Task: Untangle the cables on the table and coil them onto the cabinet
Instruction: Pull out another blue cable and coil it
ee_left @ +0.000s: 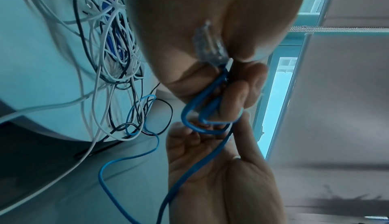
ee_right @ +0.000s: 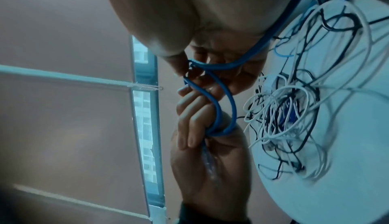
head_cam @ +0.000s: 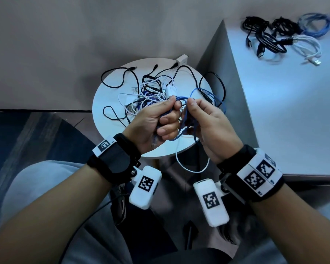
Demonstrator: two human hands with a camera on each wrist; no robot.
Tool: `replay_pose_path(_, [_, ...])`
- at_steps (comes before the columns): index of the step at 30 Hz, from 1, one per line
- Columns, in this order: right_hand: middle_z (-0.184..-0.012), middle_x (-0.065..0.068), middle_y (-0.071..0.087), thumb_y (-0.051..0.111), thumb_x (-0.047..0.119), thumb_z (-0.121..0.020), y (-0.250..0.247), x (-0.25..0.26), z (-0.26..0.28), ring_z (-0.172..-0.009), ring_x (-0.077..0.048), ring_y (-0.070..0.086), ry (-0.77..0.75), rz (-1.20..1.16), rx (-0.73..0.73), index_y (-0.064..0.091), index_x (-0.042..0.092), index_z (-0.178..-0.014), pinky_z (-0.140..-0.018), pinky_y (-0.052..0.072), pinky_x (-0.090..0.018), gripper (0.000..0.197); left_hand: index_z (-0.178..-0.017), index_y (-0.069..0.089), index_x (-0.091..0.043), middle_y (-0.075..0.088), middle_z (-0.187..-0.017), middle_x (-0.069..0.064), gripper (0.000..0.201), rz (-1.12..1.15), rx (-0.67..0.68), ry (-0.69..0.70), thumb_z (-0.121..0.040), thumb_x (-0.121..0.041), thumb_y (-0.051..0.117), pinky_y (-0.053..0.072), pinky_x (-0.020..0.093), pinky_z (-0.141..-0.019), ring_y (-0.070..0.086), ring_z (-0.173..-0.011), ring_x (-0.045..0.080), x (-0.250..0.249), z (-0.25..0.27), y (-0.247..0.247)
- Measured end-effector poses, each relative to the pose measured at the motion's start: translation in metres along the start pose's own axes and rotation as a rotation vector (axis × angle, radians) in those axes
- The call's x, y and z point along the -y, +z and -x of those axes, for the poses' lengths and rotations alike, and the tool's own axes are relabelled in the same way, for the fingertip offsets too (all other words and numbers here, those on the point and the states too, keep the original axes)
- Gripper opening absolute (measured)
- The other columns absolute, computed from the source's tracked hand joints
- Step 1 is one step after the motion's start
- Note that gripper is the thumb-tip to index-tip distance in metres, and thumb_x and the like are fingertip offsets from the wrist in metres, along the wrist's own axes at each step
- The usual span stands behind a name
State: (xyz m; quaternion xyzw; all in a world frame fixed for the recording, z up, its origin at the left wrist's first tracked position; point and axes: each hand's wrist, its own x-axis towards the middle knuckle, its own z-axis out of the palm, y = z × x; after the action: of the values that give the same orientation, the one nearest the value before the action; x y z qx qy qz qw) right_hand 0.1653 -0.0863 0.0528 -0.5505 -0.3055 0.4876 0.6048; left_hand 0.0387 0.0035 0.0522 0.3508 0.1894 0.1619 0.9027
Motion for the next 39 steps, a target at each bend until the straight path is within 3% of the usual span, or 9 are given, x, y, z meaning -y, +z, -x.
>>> replay_pose_path(5, [-0.082, -0.015, 0.054, 0.053, 0.029, -0.102, -0.002, 0.002, -0.002, -0.07, -0.027, 0.054, 0.077, -0.192, 0.065, 0.059, -0.004, -0.11, -0.073, 0.049, -0.038, 0.034, -0.086, 0.052, -0.013, 0.036, -0.048, -0.008, 0.03, -0.046, -0.069, 0.002, -0.104, -0.032, 0.038, 0.037, 0.02, -0.036, 0.038, -0.032, 0.005, -0.001, 0.0, 0.002])
replay_pose_path(7, [-0.077, -0.01, 0.055, 0.052, 0.03, -0.102, -0.001, 0.006, -0.001, -0.064, -0.02, 0.051, 0.082, -0.199, 0.095, 0.057, -0.001, -0.112, -0.065, 0.046, -0.03, 0.033, -0.084, 0.053, -0.013, 0.036, -0.049, -0.006, 0.03, -0.058, -0.101, 0.003, -0.104, -0.031, 0.04, 0.04, 0.021, -0.038, 0.039, -0.032, 0.006, 0.0, 0.0, 0.003])
replay_pose_path(13, [-0.047, 0.002, 0.033, 0.04, 0.025, -0.107, 0.0, 0.014, 0.001, -0.052, -0.02, 0.03, 0.065, -0.093, 0.132, 0.052, 0.005, -0.083, -0.052, 0.038, -0.024, 0.034, -0.079, 0.055, -0.013, 0.037, -0.047, -0.005, 0.041, -0.09, -0.113, -0.025, -0.105, -0.038, 0.036, 0.052, 0.028, -0.05, 0.046, -0.038, 0.011, -0.001, 0.001, 0.003])
replay_pose_path(16, [-0.046, 0.003, 0.031, 0.039, 0.029, -0.107, 0.0, 0.013, 0.002, -0.045, -0.019, 0.033, 0.103, -0.12, 0.109, 0.05, 0.008, -0.077, -0.049, 0.041, -0.024, 0.038, -0.069, 0.058, -0.013, 0.037, -0.043, -0.003, 0.056, -0.114, -0.132, -0.036, -0.105, -0.047, 0.033, 0.051, 0.028, -0.051, 0.048, -0.039, 0.015, -0.003, -0.001, 0.002])
replay_pose_path(21, [-0.053, 0.002, 0.024, 0.043, 0.04, -0.105, 0.0, 0.013, 0.002, -0.048, -0.017, 0.014, 0.192, -0.181, 0.065, 0.052, 0.013, -0.074, -0.045, 0.037, -0.025, 0.043, -0.069, 0.054, -0.015, 0.035, -0.042, -0.004, 0.049, -0.16, -0.104, -0.085, -0.105, -0.042, 0.035, 0.055, 0.032, -0.059, 0.053, -0.043, 0.017, -0.002, -0.001, 0.002])
replay_pose_path(29, [-0.061, -0.007, 0.024, 0.042, 0.044, -0.105, 0.0, 0.007, -0.002, -0.04, -0.017, 0.03, 0.079, -0.081, 0.079, 0.051, 0.011, -0.072, -0.05, 0.031, -0.033, 0.047, -0.076, 0.059, -0.013, 0.031, -0.038, -0.01, 0.047, 0.0, 0.064, -0.085, -0.106, -0.037, 0.031, 0.043, 0.023, -0.05, 0.026, -0.036, 0.009, -0.001, 0.002, 0.002])
replay_pose_path(31, [-0.059, -0.009, 0.032, 0.045, 0.046, -0.102, 0.0, 0.004, -0.005, -0.047, -0.022, 0.041, 0.049, -0.053, 0.092, 0.053, -0.003, -0.081, -0.055, 0.04, -0.035, 0.054, -0.078, 0.06, -0.015, 0.034, -0.042, -0.011, 0.048, 0.013, 0.061, -0.061, -0.108, -0.037, 0.029, 0.032, 0.021, -0.047, 0.018, -0.039, 0.009, -0.001, 0.001, 0.001])
replay_pose_path(34, [-0.079, -0.026, 0.057, 0.054, 0.052, -0.094, -0.001, 0.001, -0.008, -0.074, -0.041, 0.052, -0.027, 0.078, 0.075, 0.054, -0.011, -0.101, -0.077, 0.049, -0.058, 0.064, -0.085, 0.058, -0.015, 0.037, -0.047, -0.01, 0.046, 0.042, 0.049, -0.033, -0.109, -0.038, 0.027, 0.021, 0.02, -0.043, 0.014, -0.04, 0.009, -0.003, 0.002, 0.001])
replay_pose_path(39, [-0.072, -0.005, 0.061, 0.045, 0.022, -0.105, -0.009, 0.001, -0.007, -0.064, -0.016, 0.056, -0.139, 0.196, 0.027, 0.054, 0.004, -0.089, -0.066, 0.048, -0.031, 0.026, -0.096, 0.055, -0.012, 0.037, -0.044, -0.009, 0.04, 0.017, 0.054, -0.015, -0.109, -0.036, 0.026, 0.025, 0.017, -0.037, 0.024, -0.03, 0.007, -0.006, 0.005, 0.0])
